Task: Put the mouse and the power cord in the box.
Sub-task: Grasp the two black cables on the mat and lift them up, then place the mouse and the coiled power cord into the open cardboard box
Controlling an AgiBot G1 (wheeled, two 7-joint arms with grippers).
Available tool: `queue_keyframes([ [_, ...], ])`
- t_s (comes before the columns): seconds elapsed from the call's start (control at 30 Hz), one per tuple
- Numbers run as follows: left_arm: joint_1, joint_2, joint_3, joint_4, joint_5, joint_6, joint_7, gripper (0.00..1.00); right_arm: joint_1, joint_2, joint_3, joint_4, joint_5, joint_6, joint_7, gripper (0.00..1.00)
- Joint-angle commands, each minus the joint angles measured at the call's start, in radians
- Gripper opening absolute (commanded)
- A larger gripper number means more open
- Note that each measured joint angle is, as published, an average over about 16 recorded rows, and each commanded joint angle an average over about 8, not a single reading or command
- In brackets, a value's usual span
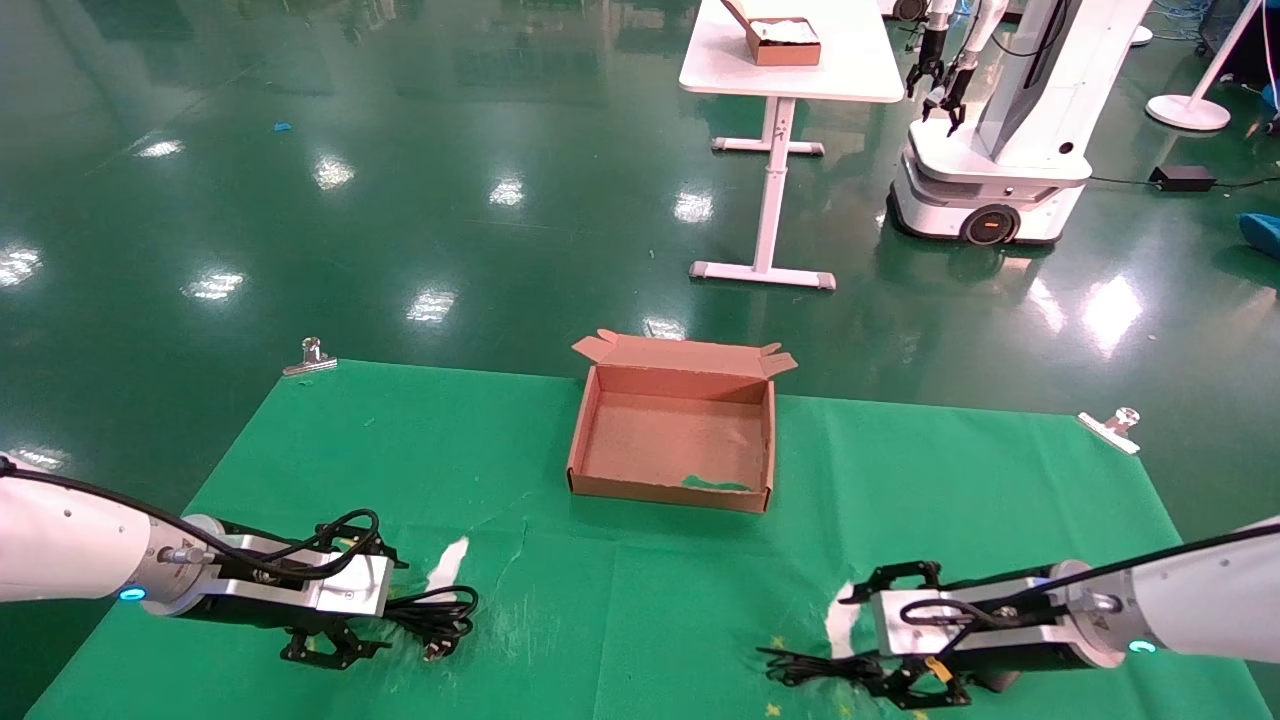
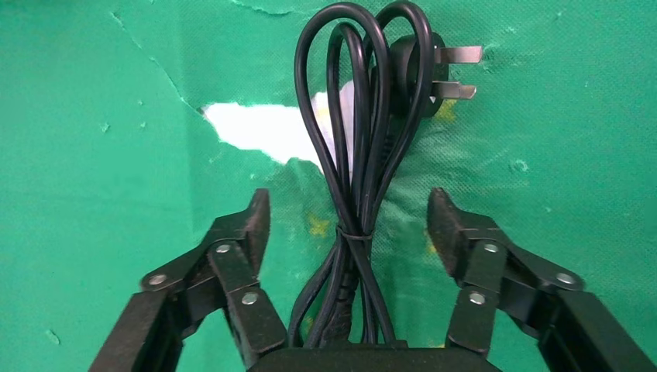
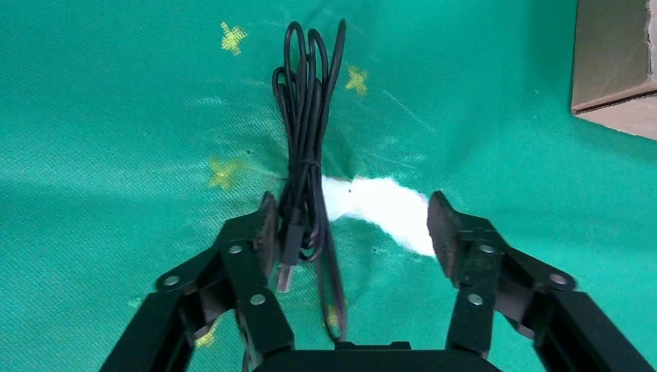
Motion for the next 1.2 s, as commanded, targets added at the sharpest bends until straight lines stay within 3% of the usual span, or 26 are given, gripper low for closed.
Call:
queue_keyframes([
  [0.03, 0.001, -0.001, 0.000, -0.002, -0.001, 0.000, -0.001, 0.00, -0.001, 0.001, 0.000, 0.002, 0.000, 0.000, 0.001, 0.00],
  [0.87, 0.000, -0.004, -0.004, -0.004, -0.006, 0.005, -0.009, 0.00, -0.001, 0.010, 0.009, 0.008, 0.013, -0.004, 0.006, 0.00],
  [1.03, -0.045, -0.028, -0.032, 0.027, -0.048, 0.061, -0.070, 0.00, 0.007, 0.062, 0.066, 0.006, 0.095, -0.022, 0.017, 0.00],
  [1.2, -0.144, -0.059, -0.101, 0.080, -0.147, 0.127, -0.198, 0.00, 0.047, 0.154, 0.139, 0.052, 0.196, -0.061, 0.026, 0.00],
])
